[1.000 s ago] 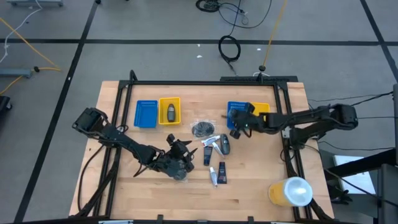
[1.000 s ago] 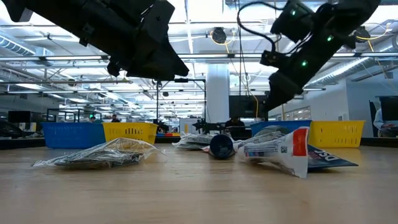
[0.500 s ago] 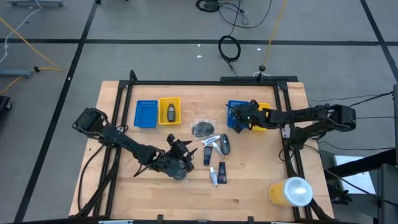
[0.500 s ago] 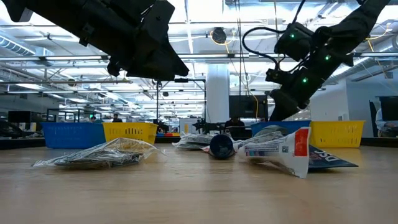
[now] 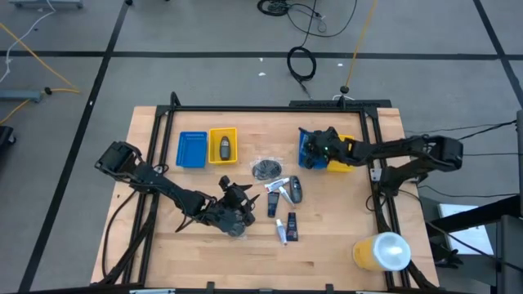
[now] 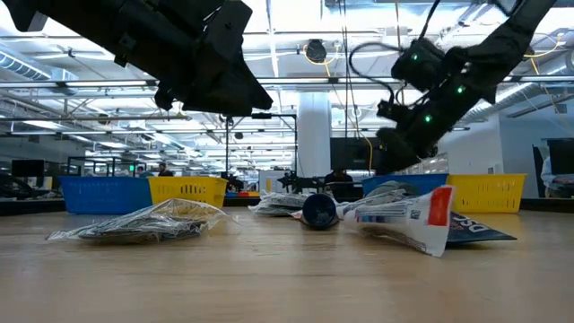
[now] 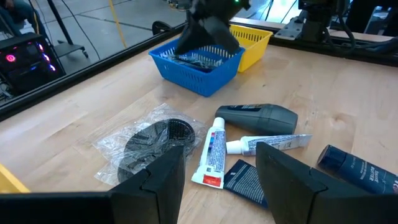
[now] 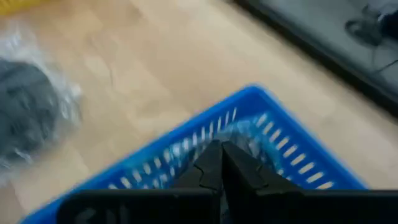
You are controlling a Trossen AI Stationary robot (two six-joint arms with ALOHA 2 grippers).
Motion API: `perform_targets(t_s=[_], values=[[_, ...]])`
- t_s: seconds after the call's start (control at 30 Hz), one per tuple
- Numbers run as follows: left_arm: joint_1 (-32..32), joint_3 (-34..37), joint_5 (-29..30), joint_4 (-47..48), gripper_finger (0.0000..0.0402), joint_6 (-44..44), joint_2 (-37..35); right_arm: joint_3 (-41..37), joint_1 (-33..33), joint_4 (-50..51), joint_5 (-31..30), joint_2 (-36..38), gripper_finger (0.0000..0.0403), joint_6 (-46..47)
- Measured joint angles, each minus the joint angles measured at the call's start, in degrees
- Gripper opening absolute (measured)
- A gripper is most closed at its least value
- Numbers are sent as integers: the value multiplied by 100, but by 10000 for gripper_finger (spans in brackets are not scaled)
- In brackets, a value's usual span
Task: Pick & Place Travel size toiletries
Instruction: Put the black hairbrush into the right blue bin, then put the blue shave cream into the left blue bin
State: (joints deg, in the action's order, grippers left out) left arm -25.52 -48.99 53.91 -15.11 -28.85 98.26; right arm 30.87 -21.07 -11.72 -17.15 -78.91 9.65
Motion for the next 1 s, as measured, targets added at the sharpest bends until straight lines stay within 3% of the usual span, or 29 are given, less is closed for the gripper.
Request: perform_targets(t_s=[0.27, 0.47, 0.77, 1.0], values=[[0, 0, 0, 2, 191, -3, 0, -7, -191, 83, 531, -195, 1, -28], [0, 0, 0, -2, 191, -12, 2, 0, -174, 111, 519, 26, 1, 55], [0, 0, 0, -2, 191, -25, 2, -4, -215, 233, 535, -314, 1, -27], [0, 0, 0, 0, 191, -21, 2, -4, 20, 318, 503, 637, 1, -286]])
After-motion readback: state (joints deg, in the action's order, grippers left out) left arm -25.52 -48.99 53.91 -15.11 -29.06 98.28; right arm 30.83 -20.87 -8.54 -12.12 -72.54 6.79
